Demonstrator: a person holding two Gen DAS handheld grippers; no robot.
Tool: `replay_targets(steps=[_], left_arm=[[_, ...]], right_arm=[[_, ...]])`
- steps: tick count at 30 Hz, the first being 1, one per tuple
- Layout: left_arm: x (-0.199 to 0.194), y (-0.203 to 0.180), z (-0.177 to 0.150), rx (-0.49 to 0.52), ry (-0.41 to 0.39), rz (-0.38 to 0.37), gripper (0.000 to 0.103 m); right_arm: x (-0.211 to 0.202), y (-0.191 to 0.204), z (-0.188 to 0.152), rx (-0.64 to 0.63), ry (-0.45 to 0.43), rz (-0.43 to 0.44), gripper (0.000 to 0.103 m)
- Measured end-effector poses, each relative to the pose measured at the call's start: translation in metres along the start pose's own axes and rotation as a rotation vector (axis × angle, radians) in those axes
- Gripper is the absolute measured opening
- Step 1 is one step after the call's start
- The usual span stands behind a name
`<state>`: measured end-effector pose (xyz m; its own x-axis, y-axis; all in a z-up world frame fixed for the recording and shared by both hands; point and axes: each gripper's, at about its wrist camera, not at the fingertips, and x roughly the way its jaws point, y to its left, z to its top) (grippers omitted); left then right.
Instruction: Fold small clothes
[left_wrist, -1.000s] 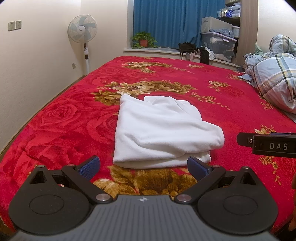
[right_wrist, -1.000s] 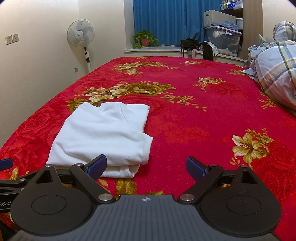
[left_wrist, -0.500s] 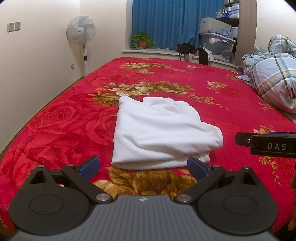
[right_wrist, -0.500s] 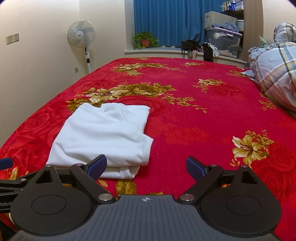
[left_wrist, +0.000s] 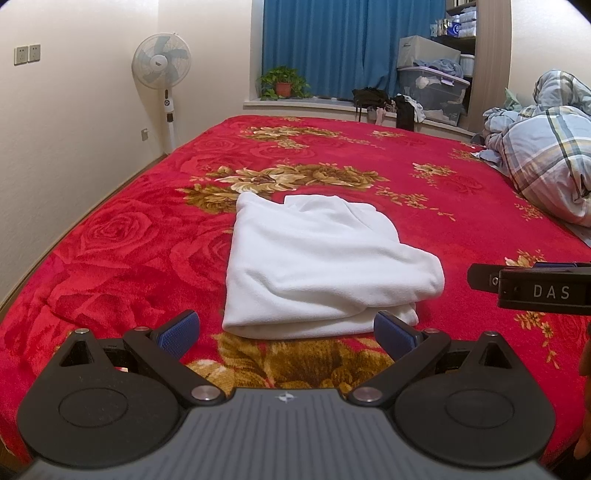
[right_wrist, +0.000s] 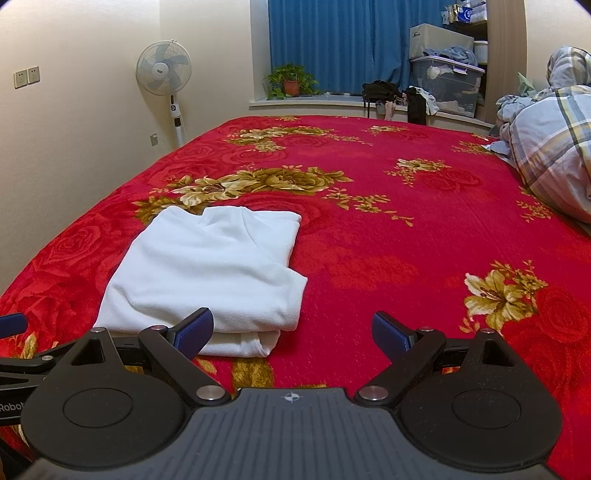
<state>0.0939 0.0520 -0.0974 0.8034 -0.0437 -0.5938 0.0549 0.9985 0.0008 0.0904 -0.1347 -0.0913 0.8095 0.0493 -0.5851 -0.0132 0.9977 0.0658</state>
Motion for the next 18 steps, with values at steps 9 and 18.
replay_targets(steps=[9,18], left_arm=[[0.0000,-0.0003,0.0001,0.000,-0.001,0.000,0.101],[-0.0005,0.0003,0.0018,0.007,-0.011,-0.003,0.101]], right_arm=[[-0.0020,0.0003,0.0022,-0.002,-0.003,0.003,0.093],[-0.0022,0.0015,0.0023,-0.004,-0.007,0.003,0.093]])
